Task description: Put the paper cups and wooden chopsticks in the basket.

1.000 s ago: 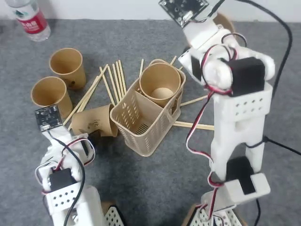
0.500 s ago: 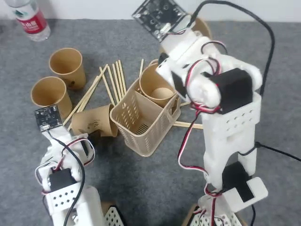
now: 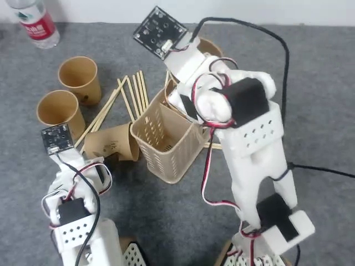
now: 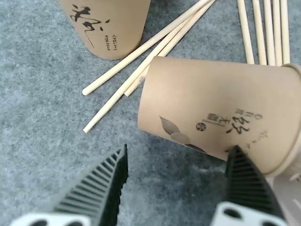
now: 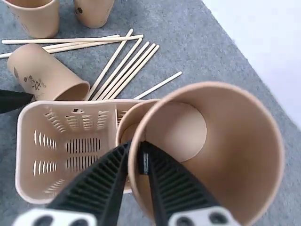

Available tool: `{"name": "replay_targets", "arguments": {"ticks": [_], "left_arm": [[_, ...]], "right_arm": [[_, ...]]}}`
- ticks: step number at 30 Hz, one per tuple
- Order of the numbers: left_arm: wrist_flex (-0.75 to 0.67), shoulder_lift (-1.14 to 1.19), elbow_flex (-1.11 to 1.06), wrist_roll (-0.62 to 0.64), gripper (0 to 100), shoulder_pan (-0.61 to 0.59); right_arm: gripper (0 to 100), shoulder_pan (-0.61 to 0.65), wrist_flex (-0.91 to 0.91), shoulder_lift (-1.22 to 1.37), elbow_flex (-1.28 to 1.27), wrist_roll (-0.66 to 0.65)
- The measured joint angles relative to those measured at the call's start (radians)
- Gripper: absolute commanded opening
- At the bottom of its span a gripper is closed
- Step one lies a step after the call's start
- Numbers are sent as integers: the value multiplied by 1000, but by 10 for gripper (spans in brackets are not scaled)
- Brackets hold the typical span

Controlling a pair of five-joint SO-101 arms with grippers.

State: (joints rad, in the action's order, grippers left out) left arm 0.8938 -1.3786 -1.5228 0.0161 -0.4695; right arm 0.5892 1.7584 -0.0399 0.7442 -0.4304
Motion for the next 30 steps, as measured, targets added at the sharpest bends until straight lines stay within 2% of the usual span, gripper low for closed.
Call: {"name": "replay_targets", "arguments": {"ticks": [12,30], "left_arm": [[0,0,0,0,317,0],[0,0,0,0,317,0]], "right_arm": [[6,0,0,-129,-222,0],[6,35,-5,-132,-247,0]]}}
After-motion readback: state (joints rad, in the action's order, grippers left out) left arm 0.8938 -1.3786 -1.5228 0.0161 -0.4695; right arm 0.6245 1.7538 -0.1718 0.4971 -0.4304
